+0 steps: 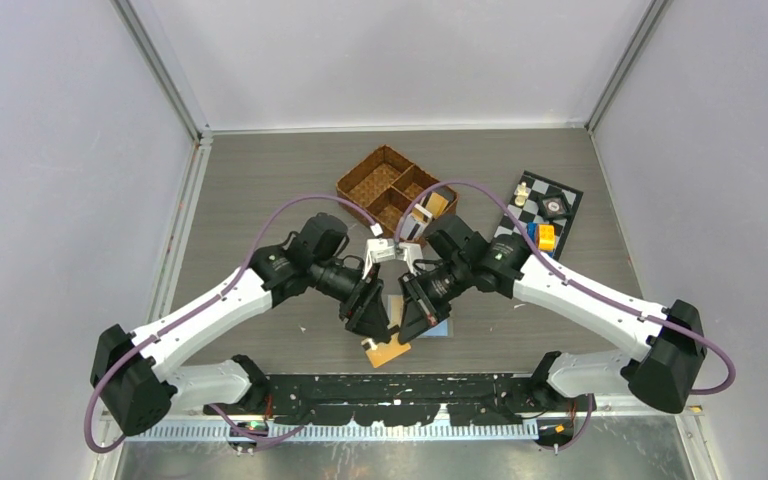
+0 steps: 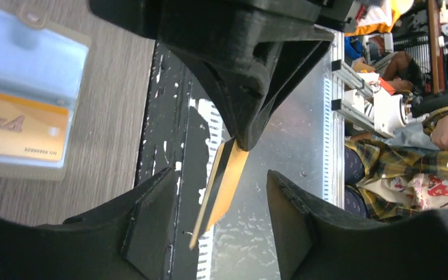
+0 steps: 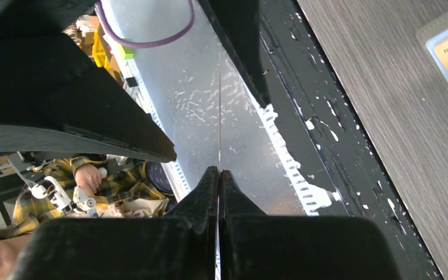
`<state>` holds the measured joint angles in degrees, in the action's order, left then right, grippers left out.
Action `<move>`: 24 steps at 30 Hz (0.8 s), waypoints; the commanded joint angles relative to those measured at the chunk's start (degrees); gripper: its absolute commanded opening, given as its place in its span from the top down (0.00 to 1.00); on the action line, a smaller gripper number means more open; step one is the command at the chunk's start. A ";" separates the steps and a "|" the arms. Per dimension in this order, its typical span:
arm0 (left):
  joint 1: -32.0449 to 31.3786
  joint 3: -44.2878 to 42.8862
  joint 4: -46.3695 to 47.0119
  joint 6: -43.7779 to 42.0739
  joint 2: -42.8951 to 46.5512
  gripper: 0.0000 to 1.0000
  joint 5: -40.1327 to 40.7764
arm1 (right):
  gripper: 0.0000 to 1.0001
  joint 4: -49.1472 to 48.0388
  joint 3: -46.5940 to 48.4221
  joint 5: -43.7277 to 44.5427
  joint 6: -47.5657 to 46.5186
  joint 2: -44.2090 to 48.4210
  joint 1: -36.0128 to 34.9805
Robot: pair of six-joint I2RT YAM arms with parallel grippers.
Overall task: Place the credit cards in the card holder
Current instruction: Pick up the credit card from the storage box, then insert the credit card into the card holder.
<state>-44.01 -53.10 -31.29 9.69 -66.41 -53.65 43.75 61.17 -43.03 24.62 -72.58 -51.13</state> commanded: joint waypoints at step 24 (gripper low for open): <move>-1.61 2.24 5.07 6.07 2.65 1.00 5.89 | 0.35 -1.82 -1.24 7.20 0.02 7.54 7.98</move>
<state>-45.39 -52.53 -29.52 10.09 -65.80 -56.69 42.61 61.23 -40.32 24.16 -69.04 -47.94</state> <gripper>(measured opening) 0.010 0.616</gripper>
